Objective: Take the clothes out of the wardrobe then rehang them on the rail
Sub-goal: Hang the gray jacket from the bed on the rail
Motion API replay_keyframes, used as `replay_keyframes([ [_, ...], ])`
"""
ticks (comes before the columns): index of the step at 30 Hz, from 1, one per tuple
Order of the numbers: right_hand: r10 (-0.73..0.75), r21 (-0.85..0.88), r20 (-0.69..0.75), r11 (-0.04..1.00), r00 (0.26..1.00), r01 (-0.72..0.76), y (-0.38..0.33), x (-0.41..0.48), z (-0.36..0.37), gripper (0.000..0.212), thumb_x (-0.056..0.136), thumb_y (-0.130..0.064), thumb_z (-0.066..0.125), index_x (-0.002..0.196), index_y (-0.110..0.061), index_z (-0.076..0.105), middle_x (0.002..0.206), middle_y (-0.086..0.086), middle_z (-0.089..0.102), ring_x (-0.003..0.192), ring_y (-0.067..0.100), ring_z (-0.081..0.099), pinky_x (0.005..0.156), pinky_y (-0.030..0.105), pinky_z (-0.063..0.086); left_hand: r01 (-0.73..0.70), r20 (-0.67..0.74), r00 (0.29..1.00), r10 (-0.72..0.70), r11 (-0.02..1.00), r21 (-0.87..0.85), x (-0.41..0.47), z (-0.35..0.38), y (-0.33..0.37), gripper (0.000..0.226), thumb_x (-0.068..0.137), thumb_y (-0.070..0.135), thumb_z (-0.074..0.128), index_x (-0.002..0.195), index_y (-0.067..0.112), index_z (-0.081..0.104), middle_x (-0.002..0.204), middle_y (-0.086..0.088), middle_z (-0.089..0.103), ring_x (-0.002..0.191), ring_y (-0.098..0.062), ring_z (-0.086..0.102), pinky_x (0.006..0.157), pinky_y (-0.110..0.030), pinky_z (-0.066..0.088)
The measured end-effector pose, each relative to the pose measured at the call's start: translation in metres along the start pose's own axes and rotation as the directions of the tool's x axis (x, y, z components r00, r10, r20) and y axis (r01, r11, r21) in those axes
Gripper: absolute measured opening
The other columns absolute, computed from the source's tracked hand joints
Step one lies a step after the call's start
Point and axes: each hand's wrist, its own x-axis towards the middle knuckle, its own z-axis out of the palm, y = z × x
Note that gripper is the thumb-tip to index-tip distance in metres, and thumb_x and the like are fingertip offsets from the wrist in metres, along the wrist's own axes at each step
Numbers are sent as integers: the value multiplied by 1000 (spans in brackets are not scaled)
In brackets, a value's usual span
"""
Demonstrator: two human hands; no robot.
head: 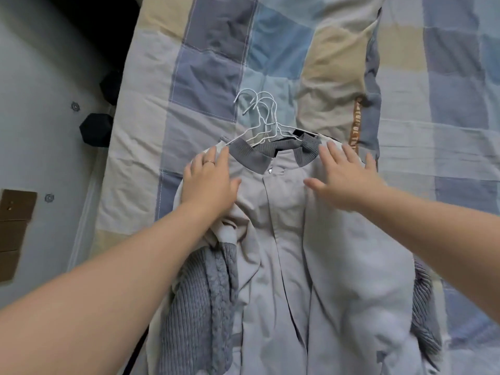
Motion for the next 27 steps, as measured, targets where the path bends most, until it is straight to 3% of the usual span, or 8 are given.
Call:
replay_keyframes([
  [4, 9, 43, -16, 999, 1000, -9, 4, 38, 3, 85, 91, -68, 35, 156, -23, 4, 165, -6, 5, 150, 21, 6, 116, 57, 16, 47, -43, 998, -51, 995, -86, 30, 4, 8, 52, 98, 34, 53, 144, 14, 37, 139, -15, 48, 128, -37, 46, 103, -46, 35],
  [7, -14, 66, -14, 998, 1000, 15, 7, 41, 4, 82, 92, -63, 38, 156, -23, 6, 164, -7, 8, 149, 18, 10, 116, 56, 18, 82, -74, 992, -102, 970, -228, 28, 5, 16, 38, 100, 30, 52, 132, 11, 47, 133, -17, 55, 123, -38, 50, 100, -45, 37],
  [10, -51, 151, -43, 987, 998, 57, 9, 30, -5, 79, 92, -56, 45, 156, -24, 10, 163, -6, 15, 148, 19, 19, 115, 52, 23, 81, -120, 984, -132, 929, -361, 9, 0, 17, 28, 101, 31, 49, 121, 12, 53, 121, -14, 61, 116, -37, 50, 88, -42, 38],
  [15, -104, 253, -93, 959, 990, 125, 22, 1, -41, 43, 98, -33, 48, 139, -24, 42, 136, 9, 56, 122, 32, 53, 95, 46, 43, -3, -161, 983, -84, 879, -477, -35, -23, 10, 18, 100, 30, 50, 101, 13, 51, 95, -7, 62, 100, -34, 53, 80, -50, 47],
  [19, -184, 331, -92, 921, 979, 205, 35, -42, -77, 22, 99, -19, 51, 118, -12, 59, 110, 21, 67, 99, 39, 61, 82, 45, 47, -61, -211, 976, -46, 878, -475, -81, -51, 13, 15, 98, 23, 56, 102, 9, 55, 94, -9, 63, 95, -36, 56, 79, -47, 45],
  [24, -260, 321, -124, 903, 958, 287, 45, -124, -120, 19, 99, -23, 54, 109, -10, 63, 105, 17, 68, 97, 38, 60, 71, 38, 43, 18, -177, 975, -134, 841, -540, -160, -99, 29, 13, 97, 24, 59, 106, 15, 58, 103, -4, 64, 100, -29, 56, 81, -41, 42],
  [27, -312, 300, -110, 895, 944, 331, 53, -184, -146, 19, 99, -26, 53, 108, -14, 64, 105, 15, 69, 98, 37, 61, 74, 41, 47, 82, -153, 965, -212, 802, -592, -225, -127, 45, 15, 96, 29, 62, 102, 16, 60, 100, -2, 64, 95, -22, 55, 75, -36, 40],
])
